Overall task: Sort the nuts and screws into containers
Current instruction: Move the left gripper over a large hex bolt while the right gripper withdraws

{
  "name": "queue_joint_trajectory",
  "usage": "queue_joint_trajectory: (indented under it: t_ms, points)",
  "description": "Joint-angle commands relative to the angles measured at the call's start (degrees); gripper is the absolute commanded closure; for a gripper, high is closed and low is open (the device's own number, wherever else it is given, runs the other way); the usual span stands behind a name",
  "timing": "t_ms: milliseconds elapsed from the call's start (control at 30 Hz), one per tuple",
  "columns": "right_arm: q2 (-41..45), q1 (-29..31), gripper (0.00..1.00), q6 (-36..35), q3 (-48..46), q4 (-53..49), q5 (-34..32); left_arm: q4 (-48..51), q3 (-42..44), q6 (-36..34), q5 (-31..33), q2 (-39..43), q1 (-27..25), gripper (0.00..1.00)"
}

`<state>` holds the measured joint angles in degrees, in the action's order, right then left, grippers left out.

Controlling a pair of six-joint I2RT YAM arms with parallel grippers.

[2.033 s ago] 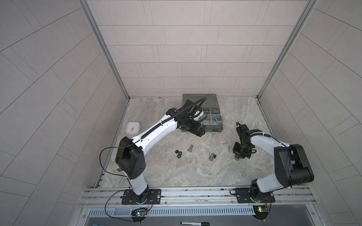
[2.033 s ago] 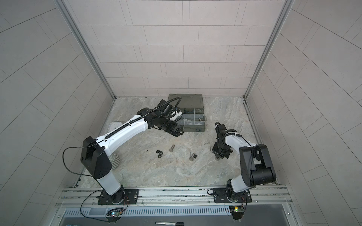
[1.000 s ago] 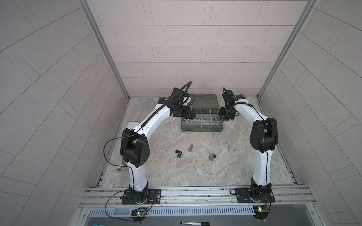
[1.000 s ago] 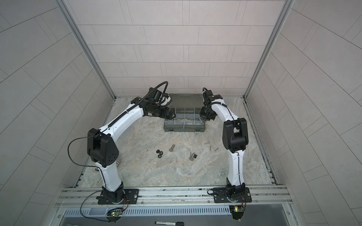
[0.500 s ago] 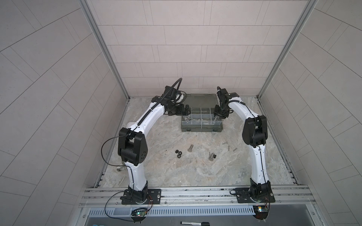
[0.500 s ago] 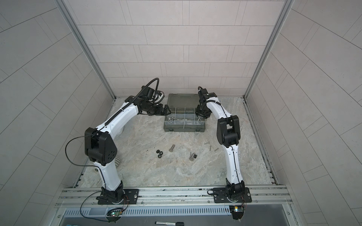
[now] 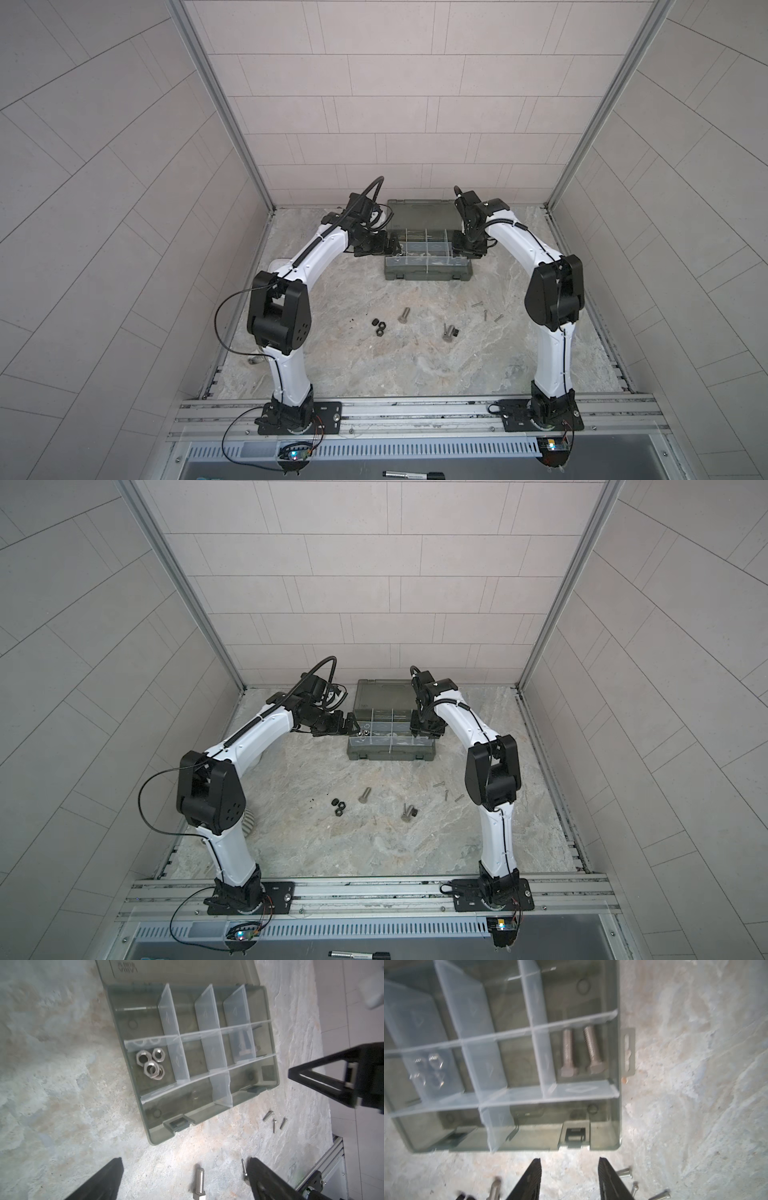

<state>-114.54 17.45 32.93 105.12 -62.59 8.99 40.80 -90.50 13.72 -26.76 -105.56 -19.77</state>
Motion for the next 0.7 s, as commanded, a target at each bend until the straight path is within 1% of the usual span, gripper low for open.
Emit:
queue_joint_trajectory:
  t_ms: [0, 133, 267, 367, 533, 600, 667]
  points:
    - [6.0, 1.1, 0.52, -0.2, -8.9, 1.6, 1.2, 1.1, 3.9, 0.1, 1.5, 4.7, -2.4, 0.0]
    - [11.9, 3.5, 0.52, -0.5, -18.3, 3.3, 0.7, 1.5, 9.0, 0.0, 3.6, 8.1, -6.2, 0.01]
    - [18.8, 4.1, 0.51, -0.8, -26.6, 5.1, 1.0, 2.5, 13.1, 0.3, 7.2, 10.1, -9.9, 0.08]
    - [24.1, 4.2, 0.48, -0.7, -31.8, 6.2, 2.2, 2.6, 16.0, 1.2, 9.5, 10.5, -11.9, 0.14]
    - [32.9, 5.5, 0.41, -1.3, -38.5, 6.5, 4.3, 3.0, 19.5, 1.8, 13.9, 10.9, -15.3, 0.14]
    - [36.9, 6.1, 0.4, -1.7, -41.4, 7.2, 6.6, 2.9, 20.4, 2.1, 15.1, 10.9, -16.5, 0.14]
    - [40.7, 6.7, 0.36, -1.6, -43.9, 7.5, 8.3, 2.3, 21.4, 2.3, 15.7, 10.8, -17.4, 0.14]
